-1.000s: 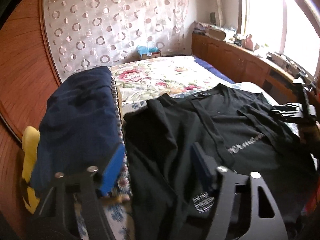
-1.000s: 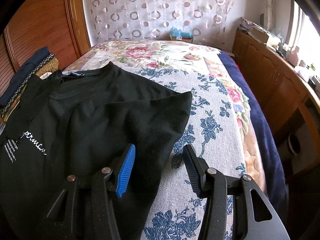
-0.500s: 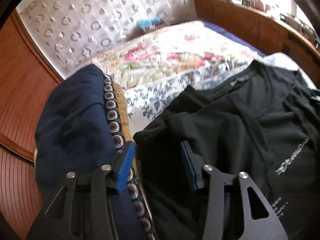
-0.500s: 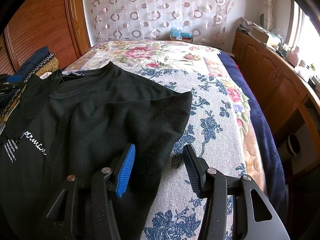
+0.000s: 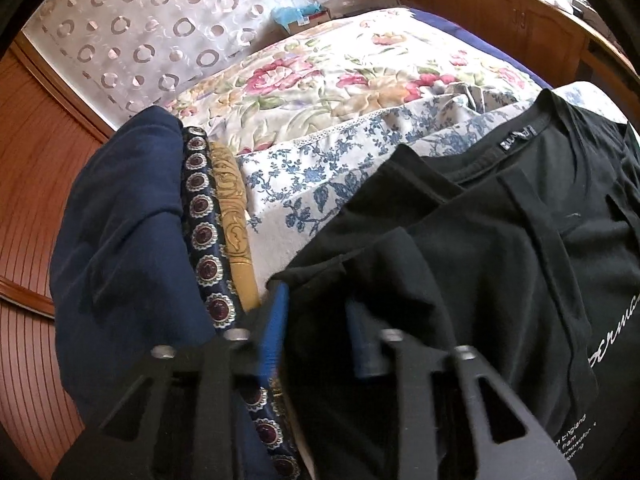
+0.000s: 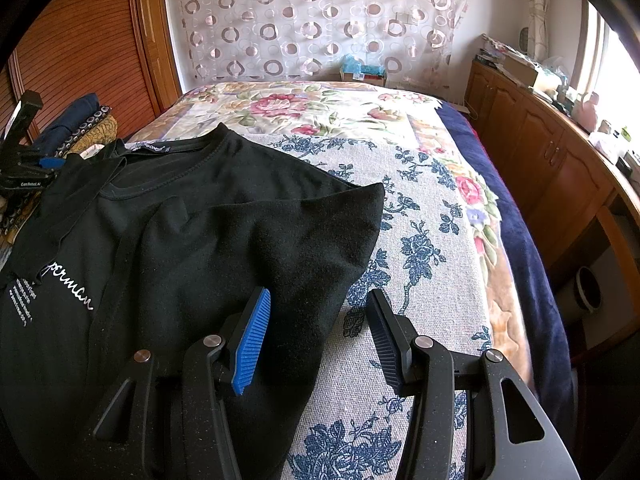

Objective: Fold small clothes
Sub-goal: 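Move the left gripper to the shirt hem and close on it, then lift the hem with the left gripper while the right gripper grips and lifts it too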

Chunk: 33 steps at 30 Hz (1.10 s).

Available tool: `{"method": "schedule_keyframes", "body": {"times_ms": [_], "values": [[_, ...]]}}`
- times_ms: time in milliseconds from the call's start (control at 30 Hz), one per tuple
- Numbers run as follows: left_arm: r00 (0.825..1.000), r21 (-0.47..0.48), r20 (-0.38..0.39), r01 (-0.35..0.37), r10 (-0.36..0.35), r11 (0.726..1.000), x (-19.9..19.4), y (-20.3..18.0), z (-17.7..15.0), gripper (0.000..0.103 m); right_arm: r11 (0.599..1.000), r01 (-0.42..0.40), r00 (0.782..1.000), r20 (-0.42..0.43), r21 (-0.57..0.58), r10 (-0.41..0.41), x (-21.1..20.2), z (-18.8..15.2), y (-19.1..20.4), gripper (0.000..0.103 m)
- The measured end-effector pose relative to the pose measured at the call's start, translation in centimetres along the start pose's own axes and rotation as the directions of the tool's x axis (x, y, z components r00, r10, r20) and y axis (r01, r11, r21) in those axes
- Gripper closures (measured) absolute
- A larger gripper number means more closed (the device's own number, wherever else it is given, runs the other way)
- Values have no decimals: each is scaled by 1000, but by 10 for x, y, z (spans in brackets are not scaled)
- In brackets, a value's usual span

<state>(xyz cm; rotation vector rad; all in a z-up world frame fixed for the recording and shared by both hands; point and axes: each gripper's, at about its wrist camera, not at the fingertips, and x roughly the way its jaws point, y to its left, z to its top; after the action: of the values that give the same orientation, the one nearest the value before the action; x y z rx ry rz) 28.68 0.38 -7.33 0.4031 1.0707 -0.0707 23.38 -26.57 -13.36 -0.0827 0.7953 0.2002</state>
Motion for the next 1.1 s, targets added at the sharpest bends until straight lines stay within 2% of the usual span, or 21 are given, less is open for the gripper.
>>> {"method": "schedule_keyframes", "body": {"times_ms": [33, 67, 200, 333, 433, 700, 1033, 1100], "values": [[1000, -3, 7, -1, 1, 1000, 0, 1, 0, 97, 1000, 0, 1000, 0, 0, 0, 0, -1, 1, 52], [1000, -11, 23, 3, -2, 1000, -3, 5, 0, 99, 1000, 0, 1000, 0, 0, 0, 0, 0, 0, 52], [992, -74, 122, -5, 14, 997, -31, 26, -4, 101, 1000, 0, 1000, 0, 0, 0, 1, 0, 0, 52], [967, -170, 254, 30, 14, 985, -75, 59, -11, 101, 1000, 1, 1000, 0, -1, -1, 1, 0, 0, 52], [950, -225, 311, 76, -2, 971, -97, 81, -20, 101, 1000, 1, 1000, 0, -1, -1, 1, -1, 1, 52], [924, -175, 380, 112, -38, 978, -125, 64, -45, 101, 1000, -10, 1000, -2, 6, 10, 2, 2, -2, 52], [912, -142, 403, 140, -72, 980, -135, 44, -65, 101, 998, -47, 999, -22, 52, 49, 21, 26, -16, 52], [907, -140, 413, 156, -85, 978, -138, 43, -73, 101, 998, -41, 999, -27, 39, 42, 26, 30, -14, 69]]}}
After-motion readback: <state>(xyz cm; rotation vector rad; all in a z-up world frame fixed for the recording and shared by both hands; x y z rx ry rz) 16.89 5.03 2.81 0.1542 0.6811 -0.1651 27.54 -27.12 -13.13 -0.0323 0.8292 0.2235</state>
